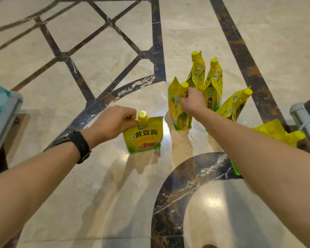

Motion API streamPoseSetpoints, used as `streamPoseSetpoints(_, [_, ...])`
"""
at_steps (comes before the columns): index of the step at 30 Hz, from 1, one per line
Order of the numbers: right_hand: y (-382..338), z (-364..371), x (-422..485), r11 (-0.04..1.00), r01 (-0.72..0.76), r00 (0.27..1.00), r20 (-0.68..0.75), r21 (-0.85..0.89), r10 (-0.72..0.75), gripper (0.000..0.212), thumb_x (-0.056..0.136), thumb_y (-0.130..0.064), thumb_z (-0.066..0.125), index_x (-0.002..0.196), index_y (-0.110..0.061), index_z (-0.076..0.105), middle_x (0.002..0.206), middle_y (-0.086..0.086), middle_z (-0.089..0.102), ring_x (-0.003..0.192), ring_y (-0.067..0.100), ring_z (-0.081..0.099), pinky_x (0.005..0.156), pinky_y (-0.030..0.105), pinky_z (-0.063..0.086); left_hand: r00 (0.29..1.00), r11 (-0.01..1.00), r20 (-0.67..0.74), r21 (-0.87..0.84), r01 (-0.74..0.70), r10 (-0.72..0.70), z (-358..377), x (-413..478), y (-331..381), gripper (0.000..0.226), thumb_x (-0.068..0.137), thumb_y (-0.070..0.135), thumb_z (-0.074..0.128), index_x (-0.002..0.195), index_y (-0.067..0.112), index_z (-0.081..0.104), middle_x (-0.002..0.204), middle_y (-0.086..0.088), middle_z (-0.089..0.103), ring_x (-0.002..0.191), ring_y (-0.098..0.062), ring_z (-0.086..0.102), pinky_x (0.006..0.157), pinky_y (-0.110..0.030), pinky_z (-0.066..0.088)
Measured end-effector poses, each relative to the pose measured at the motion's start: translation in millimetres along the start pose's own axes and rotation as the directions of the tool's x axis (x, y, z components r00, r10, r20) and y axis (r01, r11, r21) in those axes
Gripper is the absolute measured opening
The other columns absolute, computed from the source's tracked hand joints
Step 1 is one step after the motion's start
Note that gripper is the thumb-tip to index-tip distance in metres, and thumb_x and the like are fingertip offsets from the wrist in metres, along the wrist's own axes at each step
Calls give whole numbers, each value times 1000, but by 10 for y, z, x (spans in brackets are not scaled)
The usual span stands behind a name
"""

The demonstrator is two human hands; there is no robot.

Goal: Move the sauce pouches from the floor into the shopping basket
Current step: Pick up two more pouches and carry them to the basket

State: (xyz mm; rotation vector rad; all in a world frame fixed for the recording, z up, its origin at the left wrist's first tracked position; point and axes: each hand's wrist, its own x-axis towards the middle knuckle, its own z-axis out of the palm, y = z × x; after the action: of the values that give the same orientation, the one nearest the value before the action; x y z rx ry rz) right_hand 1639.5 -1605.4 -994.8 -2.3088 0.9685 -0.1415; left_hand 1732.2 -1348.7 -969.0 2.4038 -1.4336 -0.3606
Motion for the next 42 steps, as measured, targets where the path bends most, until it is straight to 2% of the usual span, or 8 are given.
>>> streamPoseSetpoints(6, [17,-20,-30,1000,18,1000,7,-6,-18,11,93,-21,58,88,-12,55,91,13,61,96,38,61,75,42,47,955,932,-107,-271,239,-276,77,-429,-452,12,93,27,68,91,15,70,87,1,72,79,-20,67,74,-44,55])
streamPoseSetpoints(11, [45,-73,-93,996,58,998,41,-68,-55,14,94,-17,60,93,-2,60,95,18,62,93,37,59,76,45,48,890,645,5,-686,335,-457,268,-513,-470,18,90,21,73,105,11,70,105,2,75,98,-10,69,83,-19,53])
streamPoseSetpoints(15, [111,-229,-184,955,237,954,230,-180,-193,12,92,-9,61,95,2,65,95,18,66,93,36,61,77,45,50,897,606,140,-692,391,-419,466,-548,-436,35,83,24,79,110,40,62,98,31,70,95,16,62,77,-8,46])
streamPoseSetpoints(21, [210,-345,-408,888,452,810,453,-80,-372,9,87,-15,71,93,-8,69,91,7,70,88,26,64,78,46,52,869,476,153,-785,396,-471,770,-523,-388,66,76,12,85,129,29,50,119,6,66,107,-12,64,72,-48,63])
streamPoseSetpoints(29, [614,-151,-643,944,44,969,216,326,-120,24,78,-27,81,101,-20,77,101,-4,74,99,11,67,85,35,58,849,465,106,-798,384,-518,914,-531,-417,65,77,13,84,133,22,51,122,2,68,109,-18,67,74,-48,63])
streamPoseSetpoints(34, [666,-100,-659,945,86,978,155,317,-142,29,78,-35,80,102,-20,77,96,-6,76,93,10,70,80,32,59,866,450,125,-814,368,-483,927,-518,-502,59,80,4,80,133,15,55,119,-2,72,106,-22,71,69,-56,61])
streamPoseSetpoints(39, [864,64,-779,976,194,895,389,99,-217,74,57,-46,91,123,-28,62,113,-13,69,103,6,63,89,27,51,864,472,121,-796,379,-488,1019,-512,-500,73,71,17,89,133,25,50,122,3,69,110,-19,67,76,-49,62])
streamPoseSetpoints(42, [859,115,-748,973,194,914,337,126,-226,61,65,-32,91,118,-31,61,109,-13,67,100,7,62,82,15,48,869,446,121,-819,360,-479,1099,-511,-515,80,64,26,91,132,28,49,126,3,68,114,-19,66,89,-47,59])
